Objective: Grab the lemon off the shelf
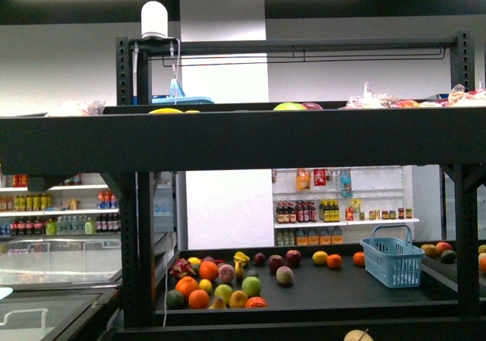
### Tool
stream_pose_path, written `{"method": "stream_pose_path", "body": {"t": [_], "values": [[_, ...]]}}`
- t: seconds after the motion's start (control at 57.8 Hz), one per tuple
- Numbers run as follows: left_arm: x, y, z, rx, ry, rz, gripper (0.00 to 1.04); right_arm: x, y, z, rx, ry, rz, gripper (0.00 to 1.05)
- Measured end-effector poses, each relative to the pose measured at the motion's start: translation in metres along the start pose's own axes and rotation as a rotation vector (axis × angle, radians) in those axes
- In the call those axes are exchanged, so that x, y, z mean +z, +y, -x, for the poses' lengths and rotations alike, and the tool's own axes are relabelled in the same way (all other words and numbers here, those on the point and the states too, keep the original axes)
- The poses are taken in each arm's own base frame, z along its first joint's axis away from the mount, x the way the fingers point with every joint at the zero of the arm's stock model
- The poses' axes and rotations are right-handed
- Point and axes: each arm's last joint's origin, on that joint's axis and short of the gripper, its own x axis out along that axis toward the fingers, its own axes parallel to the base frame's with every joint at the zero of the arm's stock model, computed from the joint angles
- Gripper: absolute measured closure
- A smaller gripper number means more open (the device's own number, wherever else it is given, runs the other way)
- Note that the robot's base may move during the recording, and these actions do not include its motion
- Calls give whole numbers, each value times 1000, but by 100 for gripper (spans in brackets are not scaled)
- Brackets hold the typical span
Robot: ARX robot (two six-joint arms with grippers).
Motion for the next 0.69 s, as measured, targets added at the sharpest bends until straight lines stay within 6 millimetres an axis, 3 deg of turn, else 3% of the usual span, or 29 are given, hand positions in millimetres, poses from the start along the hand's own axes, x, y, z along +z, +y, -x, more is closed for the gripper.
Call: {"method": "stream_pose_path", "body": {"t": [0.536, 0.692], "values": [[-27, 0, 0, 1, -6, 0, 102, 0, 0, 0, 0, 0, 0, 7], [-28, 0, 1, 1, -10, 0, 102, 0, 0, 0, 0, 0, 0, 7]]}}
